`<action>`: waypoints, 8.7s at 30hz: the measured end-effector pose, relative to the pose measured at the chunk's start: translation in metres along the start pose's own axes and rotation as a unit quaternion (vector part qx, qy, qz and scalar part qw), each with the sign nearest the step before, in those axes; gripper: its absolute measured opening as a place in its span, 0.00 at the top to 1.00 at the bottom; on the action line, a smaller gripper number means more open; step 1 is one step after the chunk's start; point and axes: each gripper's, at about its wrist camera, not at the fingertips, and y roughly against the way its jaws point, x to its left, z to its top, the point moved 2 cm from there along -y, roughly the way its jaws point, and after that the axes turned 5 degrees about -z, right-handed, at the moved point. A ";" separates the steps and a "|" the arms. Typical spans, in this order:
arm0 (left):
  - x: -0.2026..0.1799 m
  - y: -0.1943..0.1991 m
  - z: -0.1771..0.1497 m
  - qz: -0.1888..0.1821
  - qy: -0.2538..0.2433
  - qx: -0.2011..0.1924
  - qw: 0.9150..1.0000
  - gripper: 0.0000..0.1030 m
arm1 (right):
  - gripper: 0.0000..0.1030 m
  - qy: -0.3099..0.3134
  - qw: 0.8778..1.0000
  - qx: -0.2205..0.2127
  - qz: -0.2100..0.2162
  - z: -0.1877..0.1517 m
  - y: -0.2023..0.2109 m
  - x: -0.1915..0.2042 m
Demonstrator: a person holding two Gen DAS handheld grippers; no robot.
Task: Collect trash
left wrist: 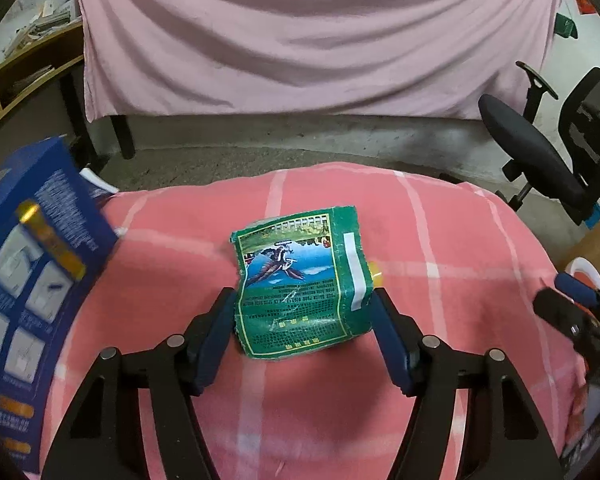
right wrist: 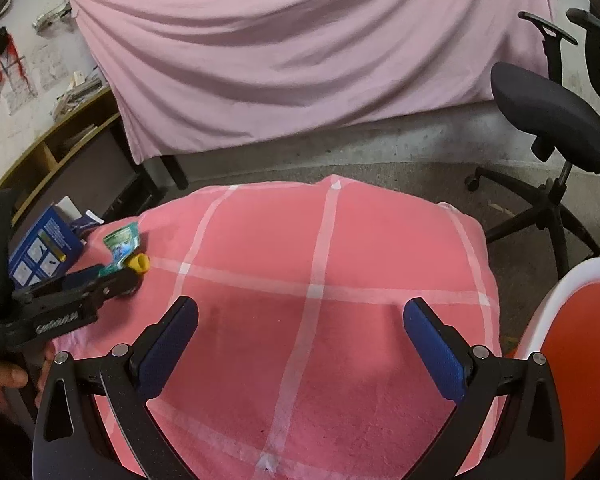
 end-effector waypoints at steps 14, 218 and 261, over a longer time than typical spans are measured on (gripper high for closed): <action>0.031 0.058 -0.045 -0.019 0.047 -0.023 0.998 0.41 | 0.00 0.039 0.999 0.007 0.028 -0.002 -0.004 0.032; -0.201 0.115 -0.074 -0.127 -0.060 -0.250 0.958 0.03 | 0.00 -0.121 0.909 -0.335 -0.214 -0.107 0.238 -0.136; -0.107 0.266 -0.160 -0.063 -0.065 -0.285 0.954 0.02 | 0.00 -0.076 0.909 -0.372 -0.173 -0.162 0.329 -0.007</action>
